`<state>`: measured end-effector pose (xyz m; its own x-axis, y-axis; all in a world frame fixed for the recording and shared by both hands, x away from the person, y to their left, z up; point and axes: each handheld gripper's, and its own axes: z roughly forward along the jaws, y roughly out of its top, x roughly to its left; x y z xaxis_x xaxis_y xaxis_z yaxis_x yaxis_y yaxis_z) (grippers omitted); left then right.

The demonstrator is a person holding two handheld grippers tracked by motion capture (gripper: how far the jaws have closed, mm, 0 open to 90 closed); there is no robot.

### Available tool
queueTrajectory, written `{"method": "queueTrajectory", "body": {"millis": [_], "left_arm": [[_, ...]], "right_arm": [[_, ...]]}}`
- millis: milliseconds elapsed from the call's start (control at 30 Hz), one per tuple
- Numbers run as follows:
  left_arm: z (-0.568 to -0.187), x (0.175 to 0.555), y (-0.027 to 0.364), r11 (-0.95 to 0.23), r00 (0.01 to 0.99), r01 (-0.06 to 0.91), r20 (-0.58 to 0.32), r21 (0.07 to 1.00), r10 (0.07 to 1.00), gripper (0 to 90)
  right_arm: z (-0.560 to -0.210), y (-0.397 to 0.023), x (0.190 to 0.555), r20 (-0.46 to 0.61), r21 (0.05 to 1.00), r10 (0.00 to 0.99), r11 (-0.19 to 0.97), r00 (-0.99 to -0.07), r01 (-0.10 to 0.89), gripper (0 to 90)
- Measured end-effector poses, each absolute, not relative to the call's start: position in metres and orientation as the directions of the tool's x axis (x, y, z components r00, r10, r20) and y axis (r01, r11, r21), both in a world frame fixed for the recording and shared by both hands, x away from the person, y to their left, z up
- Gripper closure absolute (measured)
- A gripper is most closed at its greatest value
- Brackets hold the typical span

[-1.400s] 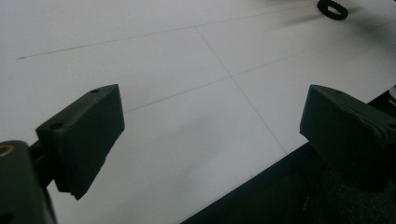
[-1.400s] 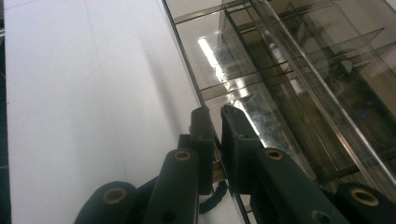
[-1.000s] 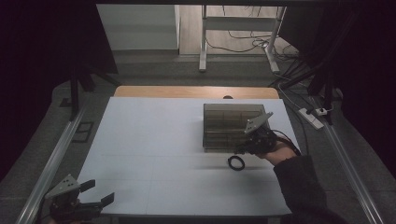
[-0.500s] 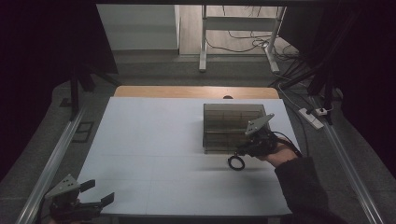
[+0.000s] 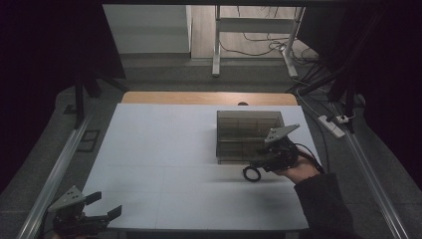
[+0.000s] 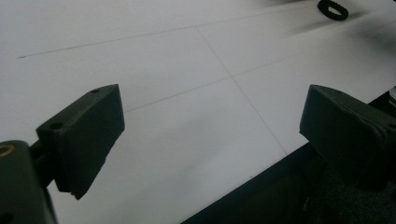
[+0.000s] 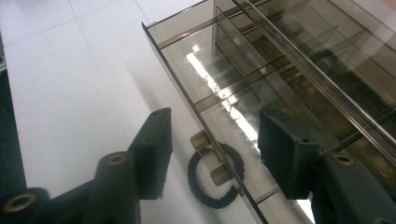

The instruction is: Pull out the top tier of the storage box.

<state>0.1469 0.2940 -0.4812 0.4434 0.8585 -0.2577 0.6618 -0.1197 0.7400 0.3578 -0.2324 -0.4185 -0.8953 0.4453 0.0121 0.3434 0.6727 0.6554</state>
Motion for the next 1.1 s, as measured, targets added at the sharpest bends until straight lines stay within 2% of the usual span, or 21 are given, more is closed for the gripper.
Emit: {"method": "queueTrajectory", "body": {"millis": [367,467,567,700,1100], "left_arm": [[-0.481,0.147,0.294,-0.121,0.444,0.661,-0.257,0.74,0.858,6.5],[-0.481,0.147,0.294,-0.121,0.443,0.662,-0.257,0.74,0.859,6.6],[-0.481,0.147,0.294,-0.12,0.443,0.662,-0.257,0.74,0.859,6.6],[-0.481,0.147,0.294,-0.121,0.443,0.662,-0.257,0.739,0.859,6.6],[-0.481,0.147,0.294,-0.123,0.445,0.66,-0.254,0.741,0.859,6.7]], "right_arm": [[-0.418,-0.231,0.349,0.023,0.672,0.532,0.618,-0.846,0.407,34.0],[-0.418,-0.232,0.345,0.018,0.676,0.557,0.605,-0.83,0.421,28.3],[-0.419,-0.232,0.342,0.013,0.683,0.568,0.596,-0.823,0.423,23.8],[-0.421,-0.231,0.34,0.007,0.688,0.572,0.592,-0.821,0.419,22.4],[-0.423,-0.227,0.332,-0.01,0.713,0.639,0.544,-0.769,0.442,5.7]]}}
